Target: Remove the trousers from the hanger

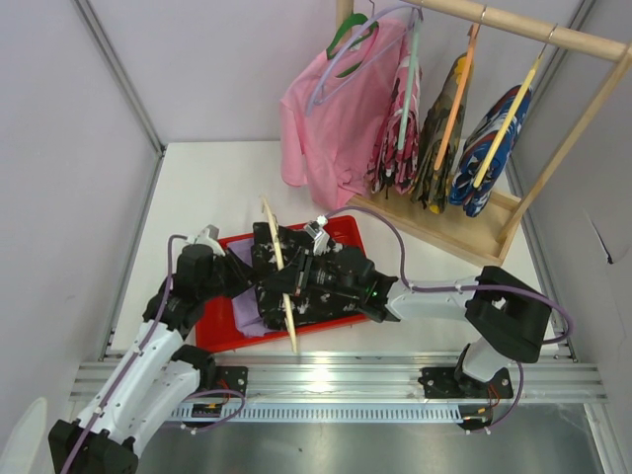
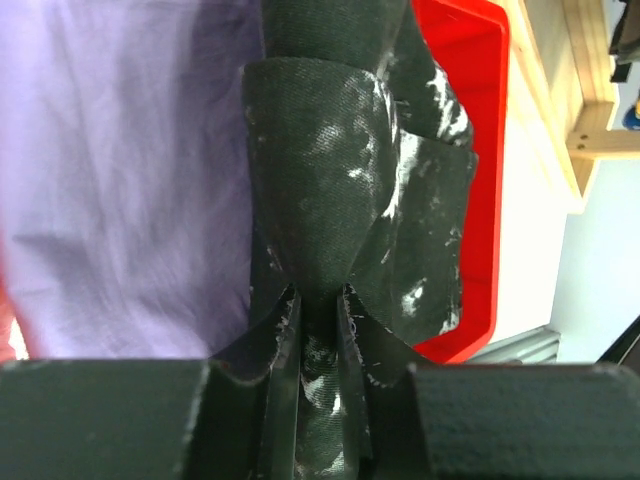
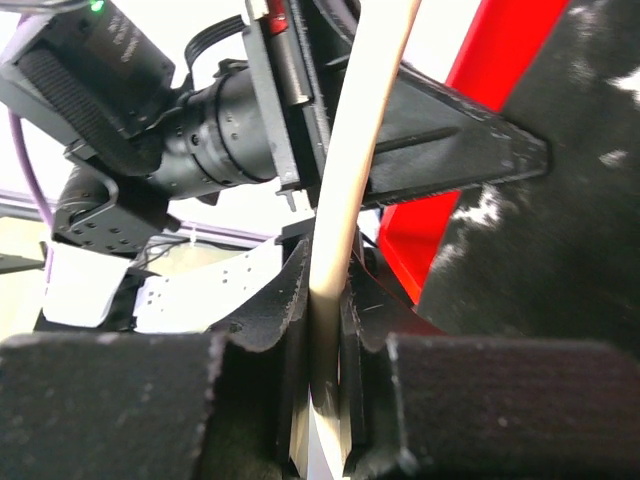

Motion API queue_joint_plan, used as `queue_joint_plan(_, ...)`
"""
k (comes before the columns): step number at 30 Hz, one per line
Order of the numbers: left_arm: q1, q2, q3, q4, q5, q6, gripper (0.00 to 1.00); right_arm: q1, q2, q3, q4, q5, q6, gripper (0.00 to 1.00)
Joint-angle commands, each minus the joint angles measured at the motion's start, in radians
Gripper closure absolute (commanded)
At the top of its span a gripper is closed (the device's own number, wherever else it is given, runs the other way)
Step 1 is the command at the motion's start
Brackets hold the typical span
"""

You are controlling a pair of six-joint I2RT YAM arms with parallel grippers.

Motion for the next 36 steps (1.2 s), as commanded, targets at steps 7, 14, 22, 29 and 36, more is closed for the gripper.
queue_joint_plan(7,0.001,-0.046,-0.05,-0.064,-0.163,0.008,0.99,-0.017,-0.065,0.002,-0.076,0.097,-0.087,1.0)
queue_joint_plan(14,0.001,-0.081,-0.115,-0.052,-0.192,0.004,1.0,-0.016,-0.138,0.04,-0.339,0.201,-0.182,1.0)
queue_joint_plan(22,0.002,-0.089,-0.167,-0.027,-0.229,0.004,1.0,-0.011,-0.163,0.146,-0.597,0.285,-0.296,1.0)
queue_joint_plan(29,0.002,-0.094,-0.162,0.002,-0.205,0.033,1.0,-0.002,-0.103,0.174,-0.611,0.241,-0.282,1.0)
queue_joint_plan(36,0.002,-0.106,-0.115,0.085,-0.01,0.076,0.54,0.0,-0.059,0.186,-0.509,0.128,-0.264,1.0)
